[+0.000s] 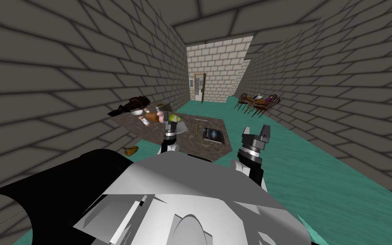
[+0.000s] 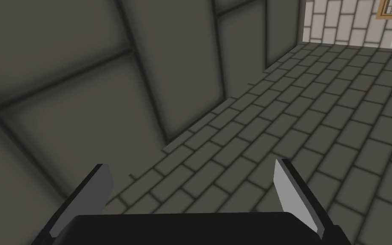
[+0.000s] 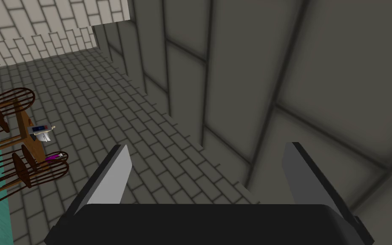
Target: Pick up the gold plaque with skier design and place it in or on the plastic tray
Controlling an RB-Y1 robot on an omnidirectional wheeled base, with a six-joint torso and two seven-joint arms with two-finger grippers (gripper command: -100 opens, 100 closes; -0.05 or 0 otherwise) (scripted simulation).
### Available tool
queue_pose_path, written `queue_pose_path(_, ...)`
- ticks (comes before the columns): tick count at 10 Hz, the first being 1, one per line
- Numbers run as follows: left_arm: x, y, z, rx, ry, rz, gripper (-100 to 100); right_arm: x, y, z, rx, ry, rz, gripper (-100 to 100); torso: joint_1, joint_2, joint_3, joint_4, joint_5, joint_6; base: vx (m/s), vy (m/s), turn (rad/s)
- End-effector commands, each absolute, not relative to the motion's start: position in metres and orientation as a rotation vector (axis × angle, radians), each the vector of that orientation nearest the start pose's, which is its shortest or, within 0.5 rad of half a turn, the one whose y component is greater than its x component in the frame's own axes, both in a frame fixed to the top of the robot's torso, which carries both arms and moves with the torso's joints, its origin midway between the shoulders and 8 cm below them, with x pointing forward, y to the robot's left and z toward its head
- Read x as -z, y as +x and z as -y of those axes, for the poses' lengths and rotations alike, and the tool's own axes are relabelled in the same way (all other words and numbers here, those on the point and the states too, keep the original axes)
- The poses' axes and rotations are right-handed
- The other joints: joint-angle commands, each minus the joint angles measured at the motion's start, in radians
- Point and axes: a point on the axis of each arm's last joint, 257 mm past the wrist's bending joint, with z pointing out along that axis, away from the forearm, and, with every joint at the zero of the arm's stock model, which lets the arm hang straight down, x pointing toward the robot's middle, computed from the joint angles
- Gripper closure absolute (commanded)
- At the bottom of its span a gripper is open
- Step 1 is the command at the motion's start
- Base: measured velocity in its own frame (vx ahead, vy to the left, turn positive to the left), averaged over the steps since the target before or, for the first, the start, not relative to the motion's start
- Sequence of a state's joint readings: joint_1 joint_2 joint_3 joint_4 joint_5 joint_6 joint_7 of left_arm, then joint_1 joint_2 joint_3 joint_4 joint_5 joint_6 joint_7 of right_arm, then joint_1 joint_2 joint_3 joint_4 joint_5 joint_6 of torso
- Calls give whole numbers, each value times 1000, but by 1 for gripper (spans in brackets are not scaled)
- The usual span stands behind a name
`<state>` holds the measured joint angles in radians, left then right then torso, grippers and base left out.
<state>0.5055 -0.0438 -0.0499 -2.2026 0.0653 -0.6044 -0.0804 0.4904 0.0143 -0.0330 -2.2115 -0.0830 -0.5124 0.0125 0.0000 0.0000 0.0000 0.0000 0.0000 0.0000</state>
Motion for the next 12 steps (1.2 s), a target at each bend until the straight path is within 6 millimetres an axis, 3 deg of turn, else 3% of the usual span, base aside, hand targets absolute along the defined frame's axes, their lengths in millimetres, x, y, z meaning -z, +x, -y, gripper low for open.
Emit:
queue_pose_path(1, -5, 343, -273, 1307, -667, -575, -100, 0, 351, 304, -1299, 751, -577, 0, 0, 0, 0, 0, 0, 0, 1, -9, 0)
queue_pose_path(6, 14, 356, -263, 1238, -574, -734, -100, 0, 351, 304, -1299, 751, -577, 0, -2, 0, 0, 0, 0, 0, 0, -34, 3)
queue_pose_path(12, 70, 387, -266, 998, -464, -963, -100, 0, 351, 304, -1299, 751, -577, 0, -7, 0, 0, 0, -2, 0, -3, -96, 11)
